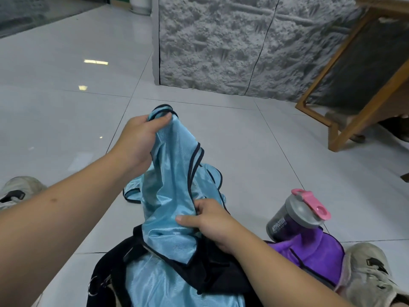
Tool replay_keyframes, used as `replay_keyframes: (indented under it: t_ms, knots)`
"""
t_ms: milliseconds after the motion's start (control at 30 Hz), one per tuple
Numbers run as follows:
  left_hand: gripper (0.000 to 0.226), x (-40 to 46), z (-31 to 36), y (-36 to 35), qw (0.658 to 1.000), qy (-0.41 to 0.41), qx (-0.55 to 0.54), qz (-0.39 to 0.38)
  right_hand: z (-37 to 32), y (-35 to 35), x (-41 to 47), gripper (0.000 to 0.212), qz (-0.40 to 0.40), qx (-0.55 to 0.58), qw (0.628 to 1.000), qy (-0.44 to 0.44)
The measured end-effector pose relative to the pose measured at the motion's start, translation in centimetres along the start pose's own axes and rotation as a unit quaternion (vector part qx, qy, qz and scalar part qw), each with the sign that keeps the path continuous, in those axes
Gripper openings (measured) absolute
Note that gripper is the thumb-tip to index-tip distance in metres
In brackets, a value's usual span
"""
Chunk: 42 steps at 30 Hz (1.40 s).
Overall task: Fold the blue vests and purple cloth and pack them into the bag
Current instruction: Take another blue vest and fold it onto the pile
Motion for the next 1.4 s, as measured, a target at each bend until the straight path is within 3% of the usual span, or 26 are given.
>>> replay_keyframes:
  t_ms: [100, 300, 400, 500, 633, 700, 800, 900, 933, 1000, 1100, 1233, 1300, 1367, 1400]
  knots:
    - [0.011, 0.6, 1.0, 0.3, 1.000, -0.002, 0.001, 0.004, -1.2, 0.5, -0.5, 0.028, -0.004, -0.078, 0.997, -0.017]
    - [0.016, 2.1, 3.0, 1.7, 1.000, 0.008, -0.002, 0.019, -3.1, 3.2, -1.1, 0.034, -0.037, -0.279, 0.959, -0.045]
    - [0.019, 2.9, 5.0, 2.4, 0.999, -0.003, -0.010, 0.041, -4.7, 5.4, -1.5, 0.057, -0.037, -0.313, 0.948, -0.036]
    - [0.025, 3.4, 7.0, 2.4, 1.000, -0.007, -0.002, 0.028, -7.7, 8.2, -2.1, 0.050, -0.010, -0.314, 0.949, -0.022]
    - [0.024, 3.3, 9.4, 1.5, 0.999, 0.042, 0.020, -0.027, -13.6, 11.1, -3.2, 0.064, 0.044, -0.337, 0.941, 0.002]
    - [0.028, 3.1, 10.4, 1.3, 0.997, 0.072, 0.015, -0.039, -16.2, 11.8, -3.9, 0.057, 0.056, -0.349, 0.935, 0.011]
    - [0.043, 2.5, 12.5, 0.7, 0.993, 0.094, 0.039, -0.060, -19.8, 12.4, -6.3, 0.026, 0.014, -0.310, 0.951, 0.002]
    - [0.085, 2.1, 15.1, 0.3, 0.989, 0.091, 0.064, -0.102, -22.6, 13.1, -8.9, 0.028, -0.036, -0.293, 0.955, 0.004]
    - [0.095, 1.7, 16.1, -0.2, 0.987, 0.081, 0.074, -0.122, -23.4, 13.4, -9.7, 0.022, -0.043, -0.314, 0.949, 0.005]
    - [0.093, 0.7, 17.8, -1.2, 0.978, 0.063, 0.112, -0.162, -24.9, 13.6, -11.1, 0.015, -0.033, -0.381, 0.924, 0.000]
    - [0.065, -1.2, 19.4, -2.7, 0.977, 0.039, 0.141, -0.157, -27.1, 13.6, -12.4, 0.032, 0.028, -0.532, 0.846, 0.021]
    - [0.008, -2.6, 20.8, -3.8, 0.984, -0.017, 0.135, -0.118, -29.2, 13.3, -14.8, 0.030, 0.123, -0.656, 0.742, 0.061]
    - [0.013, -3.0, 20.8, -3.6, 0.983, -0.042, 0.150, -0.093, -29.9, 13.3, -16.1, 0.037, 0.180, -0.695, 0.691, 0.080]
    - [0.019, -3.2, 20.6, -3.4, 0.983, -0.045, 0.161, -0.076, -30.1, 13.7, -16.7, 0.050, 0.228, -0.680, 0.692, 0.084]
    - [0.018, -3.3, 20.6, -3.3, 0.983, -0.047, 0.162, -0.071, -29.9, 14.1, -16.9, 0.055, 0.239, -0.649, 0.718, 0.078]
Point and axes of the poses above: each hand's wrist, its own x-axis towards the middle knuckle, its own y-axis out of the back of the hand, z = x × y, the point moved 5 cm from there along x, towards the middle knuckle, and after that the axes turned 5 degrees about -y, right-handed, at the moved point
